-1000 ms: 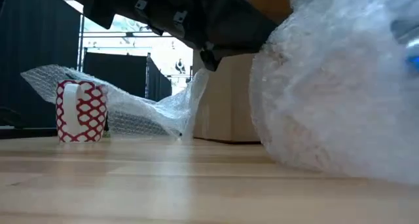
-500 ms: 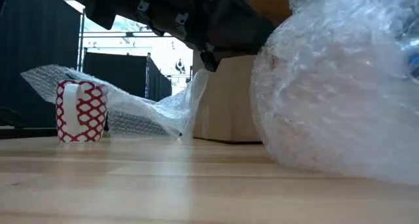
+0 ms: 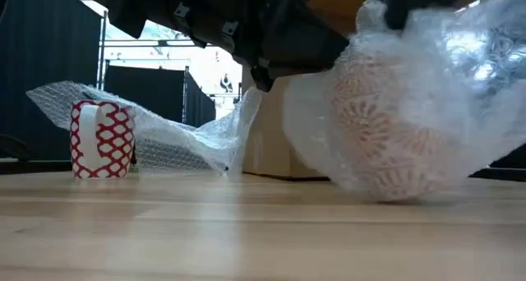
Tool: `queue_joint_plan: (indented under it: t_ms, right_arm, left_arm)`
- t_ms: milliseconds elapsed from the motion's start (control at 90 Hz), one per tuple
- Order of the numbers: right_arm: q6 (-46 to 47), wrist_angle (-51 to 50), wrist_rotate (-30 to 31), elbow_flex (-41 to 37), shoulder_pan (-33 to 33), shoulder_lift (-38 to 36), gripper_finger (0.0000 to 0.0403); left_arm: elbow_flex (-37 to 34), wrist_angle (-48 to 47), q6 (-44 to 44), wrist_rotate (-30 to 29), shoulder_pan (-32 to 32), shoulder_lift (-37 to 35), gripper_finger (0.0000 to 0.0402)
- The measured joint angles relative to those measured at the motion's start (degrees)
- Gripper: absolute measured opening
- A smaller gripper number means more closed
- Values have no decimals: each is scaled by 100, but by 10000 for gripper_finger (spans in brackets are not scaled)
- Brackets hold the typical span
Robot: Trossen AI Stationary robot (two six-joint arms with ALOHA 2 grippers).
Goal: Wrap mug
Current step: Wrap the yellow mug with the bubble wrap
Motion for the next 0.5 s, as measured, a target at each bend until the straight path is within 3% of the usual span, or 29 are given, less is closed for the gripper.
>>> queue_joint_plan:
  t_ms: [222,500]
  right_arm:
    - [-249,-131,115,0,-51,-27,251]
    - [-754,-222,-56,-134,-287,457,251]
  left_arm:
    - [-2,2,4,21,0,0,0]
    - [-2,35,-19,24,2,0,0]
